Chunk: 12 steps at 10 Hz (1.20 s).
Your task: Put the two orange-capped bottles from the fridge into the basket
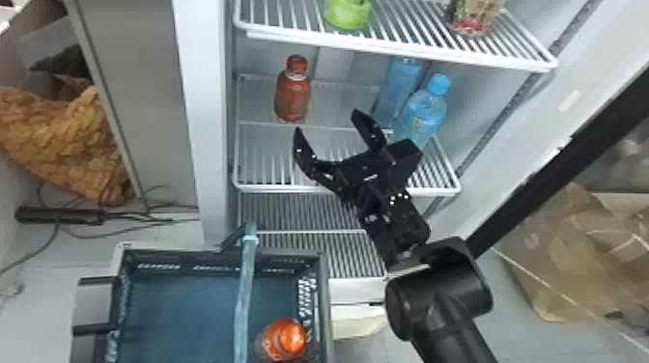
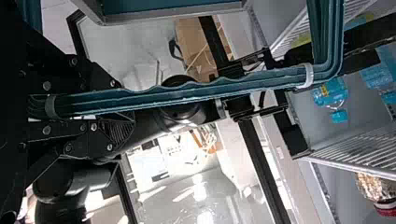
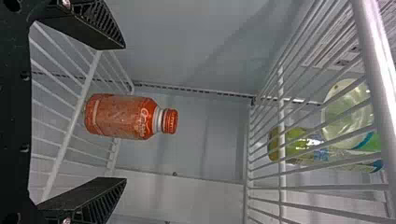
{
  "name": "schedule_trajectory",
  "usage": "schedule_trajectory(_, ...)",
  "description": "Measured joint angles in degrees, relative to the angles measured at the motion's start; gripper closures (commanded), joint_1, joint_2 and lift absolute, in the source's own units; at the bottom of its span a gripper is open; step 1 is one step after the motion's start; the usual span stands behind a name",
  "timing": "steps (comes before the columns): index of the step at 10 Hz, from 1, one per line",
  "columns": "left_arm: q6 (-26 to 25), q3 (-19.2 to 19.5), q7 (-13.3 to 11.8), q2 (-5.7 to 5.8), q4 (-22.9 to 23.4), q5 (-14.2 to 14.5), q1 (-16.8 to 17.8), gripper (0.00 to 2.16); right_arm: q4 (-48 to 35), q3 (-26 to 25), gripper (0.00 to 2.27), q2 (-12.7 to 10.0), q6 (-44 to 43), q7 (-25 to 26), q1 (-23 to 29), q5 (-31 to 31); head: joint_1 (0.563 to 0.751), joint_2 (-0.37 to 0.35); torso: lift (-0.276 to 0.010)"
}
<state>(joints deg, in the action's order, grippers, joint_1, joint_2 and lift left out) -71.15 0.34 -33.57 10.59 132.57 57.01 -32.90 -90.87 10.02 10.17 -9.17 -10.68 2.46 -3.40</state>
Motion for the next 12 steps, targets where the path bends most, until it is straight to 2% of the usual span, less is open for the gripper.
schedule_trajectory(5, 0.43, -0.27, 0.00, -0.07, -0.35, 0.31, 0.07, 1.20, 12.71, 2.10, 0.04, -0.24, -1.60, 1.64, -9.41, -2.64, 0.695, -0.237, -0.235)
schedule_trajectory(12, 0.56, -0.99, 0.00, -0.31, -0.88, 0.47, 0.68, 1.20, 24.44, 10.65, 0.03, 0.23, -2.50, 4.25, -21.10, -7.20, 0.695, -0.185, -0.235)
